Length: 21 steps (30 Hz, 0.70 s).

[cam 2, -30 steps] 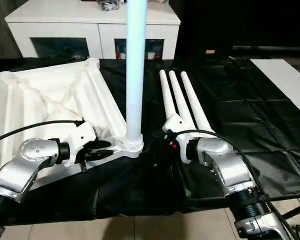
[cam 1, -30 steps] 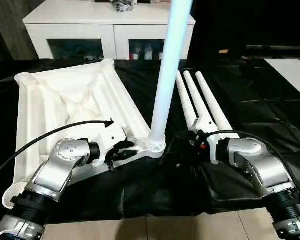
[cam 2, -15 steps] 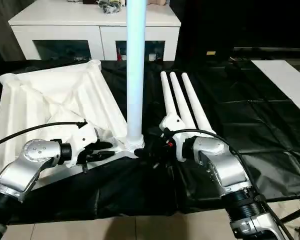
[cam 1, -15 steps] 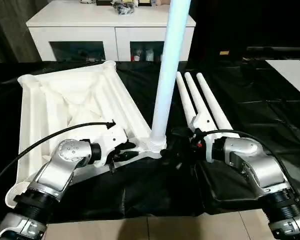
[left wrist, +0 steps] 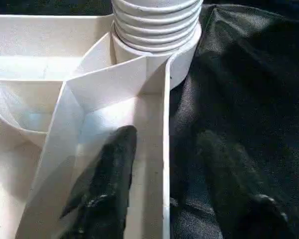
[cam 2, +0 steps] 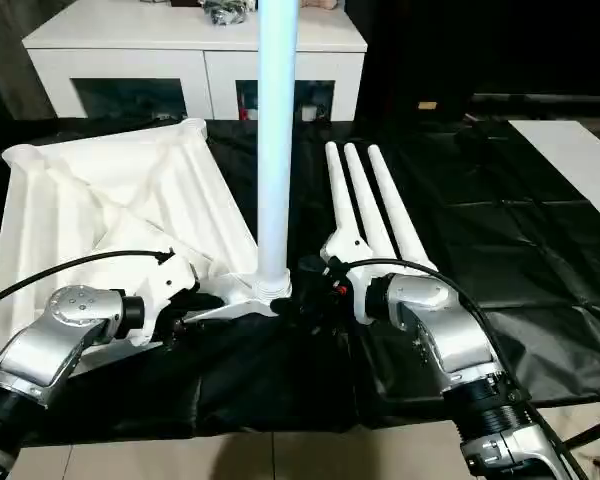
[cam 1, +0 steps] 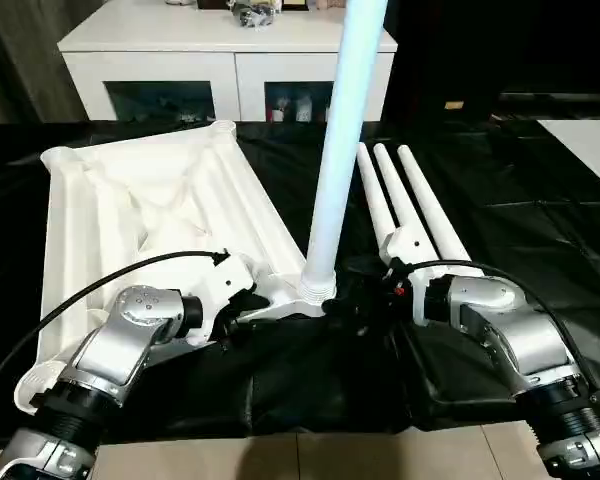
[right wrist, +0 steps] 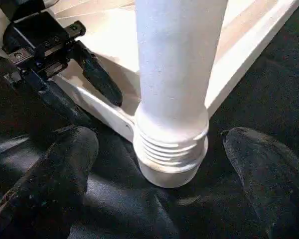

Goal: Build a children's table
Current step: Rotate leg to tighten

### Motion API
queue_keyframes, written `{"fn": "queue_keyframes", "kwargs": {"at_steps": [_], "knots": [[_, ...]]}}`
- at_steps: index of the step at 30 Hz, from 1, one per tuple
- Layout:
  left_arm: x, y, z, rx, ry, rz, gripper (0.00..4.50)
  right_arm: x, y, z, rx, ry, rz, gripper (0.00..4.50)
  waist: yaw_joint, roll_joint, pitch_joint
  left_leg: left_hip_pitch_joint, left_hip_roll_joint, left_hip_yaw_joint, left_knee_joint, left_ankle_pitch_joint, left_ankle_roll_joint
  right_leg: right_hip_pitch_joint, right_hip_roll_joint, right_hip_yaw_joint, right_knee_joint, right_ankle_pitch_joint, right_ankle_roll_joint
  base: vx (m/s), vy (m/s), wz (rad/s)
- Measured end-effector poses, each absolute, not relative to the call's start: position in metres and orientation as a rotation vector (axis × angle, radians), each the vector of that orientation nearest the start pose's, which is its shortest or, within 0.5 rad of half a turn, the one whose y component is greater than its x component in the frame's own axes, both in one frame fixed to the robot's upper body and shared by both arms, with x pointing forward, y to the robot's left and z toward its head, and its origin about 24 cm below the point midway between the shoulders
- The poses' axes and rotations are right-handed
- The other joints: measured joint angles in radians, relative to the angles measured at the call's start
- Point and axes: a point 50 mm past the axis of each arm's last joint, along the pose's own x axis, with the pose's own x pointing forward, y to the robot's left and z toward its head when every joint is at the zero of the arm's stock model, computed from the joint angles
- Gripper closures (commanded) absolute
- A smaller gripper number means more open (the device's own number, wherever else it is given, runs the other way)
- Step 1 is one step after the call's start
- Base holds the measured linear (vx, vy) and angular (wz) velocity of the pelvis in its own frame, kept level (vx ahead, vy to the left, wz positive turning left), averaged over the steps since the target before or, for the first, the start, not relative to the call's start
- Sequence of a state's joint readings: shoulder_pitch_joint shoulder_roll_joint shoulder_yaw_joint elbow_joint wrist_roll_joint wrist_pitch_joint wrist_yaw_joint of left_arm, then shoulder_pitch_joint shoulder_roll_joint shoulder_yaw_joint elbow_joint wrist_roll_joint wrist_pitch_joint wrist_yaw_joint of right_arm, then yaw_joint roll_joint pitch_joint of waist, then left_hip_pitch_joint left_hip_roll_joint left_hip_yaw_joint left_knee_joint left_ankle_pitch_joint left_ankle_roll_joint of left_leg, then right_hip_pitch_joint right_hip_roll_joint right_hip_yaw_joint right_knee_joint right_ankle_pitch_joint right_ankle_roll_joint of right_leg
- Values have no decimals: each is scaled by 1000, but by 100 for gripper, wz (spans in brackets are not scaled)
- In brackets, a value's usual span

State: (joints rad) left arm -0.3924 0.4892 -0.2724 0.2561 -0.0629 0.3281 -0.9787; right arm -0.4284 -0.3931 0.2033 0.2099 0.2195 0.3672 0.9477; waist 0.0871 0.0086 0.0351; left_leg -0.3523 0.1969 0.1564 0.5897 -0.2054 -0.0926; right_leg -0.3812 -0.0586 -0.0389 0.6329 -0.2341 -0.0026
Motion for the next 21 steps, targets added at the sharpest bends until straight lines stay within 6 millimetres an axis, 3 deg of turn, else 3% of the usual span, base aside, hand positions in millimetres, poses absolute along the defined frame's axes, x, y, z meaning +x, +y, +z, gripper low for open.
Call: {"fn": "queue_keyframes", "kwargs": {"at_steps": [21], "knots": [[292, 162, 48, 342, 489, -1061, 369, 301, -133, 73, -145, 315, 1112, 0, 0, 0, 0, 0, 0, 0, 0, 0, 0, 0, 0, 0, 0, 0, 0, 0, 0, 0]]}}
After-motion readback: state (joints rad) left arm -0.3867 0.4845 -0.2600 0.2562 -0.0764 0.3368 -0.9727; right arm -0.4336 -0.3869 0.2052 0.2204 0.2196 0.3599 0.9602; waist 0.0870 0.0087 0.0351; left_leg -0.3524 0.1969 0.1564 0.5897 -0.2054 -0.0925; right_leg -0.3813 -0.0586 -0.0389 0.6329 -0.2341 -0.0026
